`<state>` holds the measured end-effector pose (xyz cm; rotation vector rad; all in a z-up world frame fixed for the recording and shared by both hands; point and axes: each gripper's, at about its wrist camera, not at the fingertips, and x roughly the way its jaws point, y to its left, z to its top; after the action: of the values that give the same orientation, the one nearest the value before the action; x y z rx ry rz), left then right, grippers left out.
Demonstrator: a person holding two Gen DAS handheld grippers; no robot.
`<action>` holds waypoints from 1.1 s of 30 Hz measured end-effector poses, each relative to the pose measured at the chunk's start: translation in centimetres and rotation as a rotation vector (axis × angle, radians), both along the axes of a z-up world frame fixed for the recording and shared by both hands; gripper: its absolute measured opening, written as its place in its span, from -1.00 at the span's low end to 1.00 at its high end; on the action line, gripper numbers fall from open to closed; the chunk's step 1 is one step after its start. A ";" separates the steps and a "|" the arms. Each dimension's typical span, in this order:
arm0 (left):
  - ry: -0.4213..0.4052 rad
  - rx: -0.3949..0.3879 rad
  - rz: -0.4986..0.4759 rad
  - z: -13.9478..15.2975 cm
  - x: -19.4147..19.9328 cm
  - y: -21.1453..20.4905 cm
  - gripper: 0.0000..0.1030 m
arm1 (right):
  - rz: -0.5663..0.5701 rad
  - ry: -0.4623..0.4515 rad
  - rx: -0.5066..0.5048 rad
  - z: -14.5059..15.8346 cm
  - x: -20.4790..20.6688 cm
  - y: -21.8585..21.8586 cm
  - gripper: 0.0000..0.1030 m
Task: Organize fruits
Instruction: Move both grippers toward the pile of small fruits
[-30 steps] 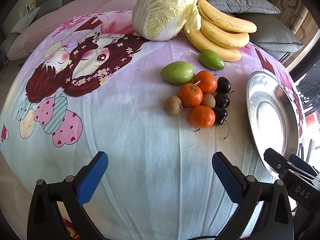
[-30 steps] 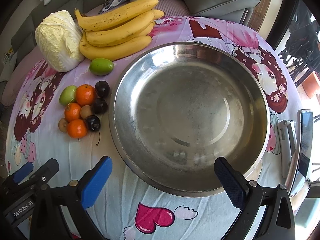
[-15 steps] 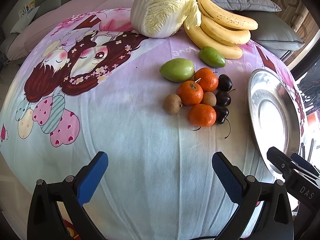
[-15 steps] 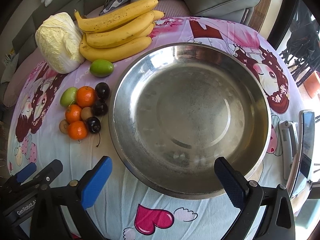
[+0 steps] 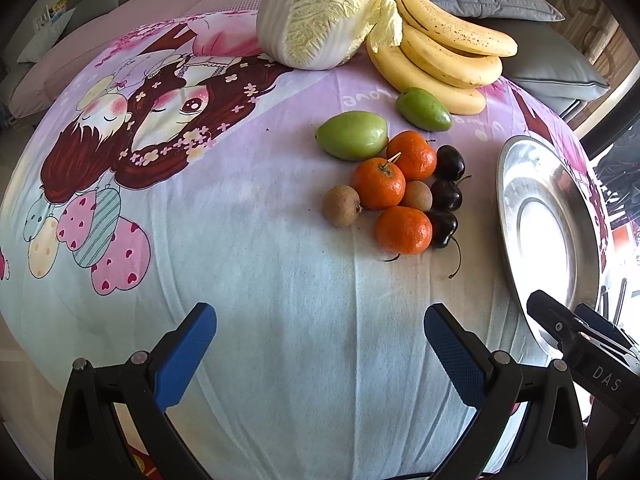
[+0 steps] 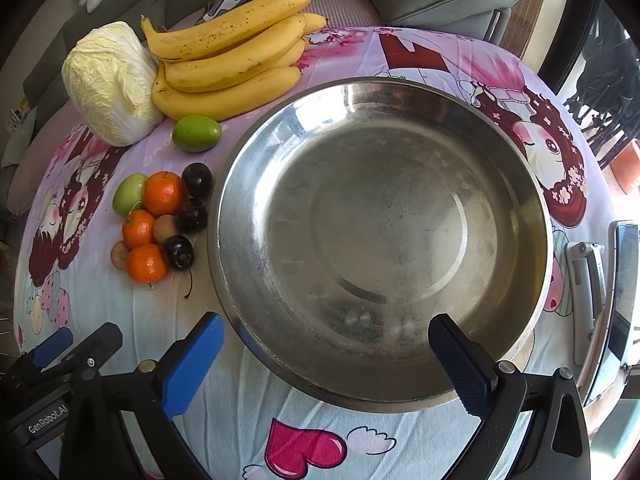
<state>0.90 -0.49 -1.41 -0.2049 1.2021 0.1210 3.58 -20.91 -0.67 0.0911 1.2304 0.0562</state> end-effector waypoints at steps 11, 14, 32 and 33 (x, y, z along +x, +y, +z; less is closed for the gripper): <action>-0.074 -0.042 0.083 1.1 0.7 2.0 1.00 | 0.040 -0.066 0.045 1.2 1.3 1.8 1.00; -0.087 -0.004 0.131 1.6 0.8 2.9 1.00 | 0.073 -0.080 0.065 1.5 1.8 2.8 1.00; -0.048 -0.041 0.213 2.4 3.5 5.5 1.00 | 0.152 -0.021 0.063 0.5 4.7 5.3 1.00; -0.048 -0.031 0.216 2.6 3.7 5.4 1.00 | 0.154 -0.017 0.061 0.5 4.7 5.3 1.00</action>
<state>4.62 4.92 1.22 -0.3624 1.1320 0.2846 8.29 -15.61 -0.22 0.0489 1.2175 0.2284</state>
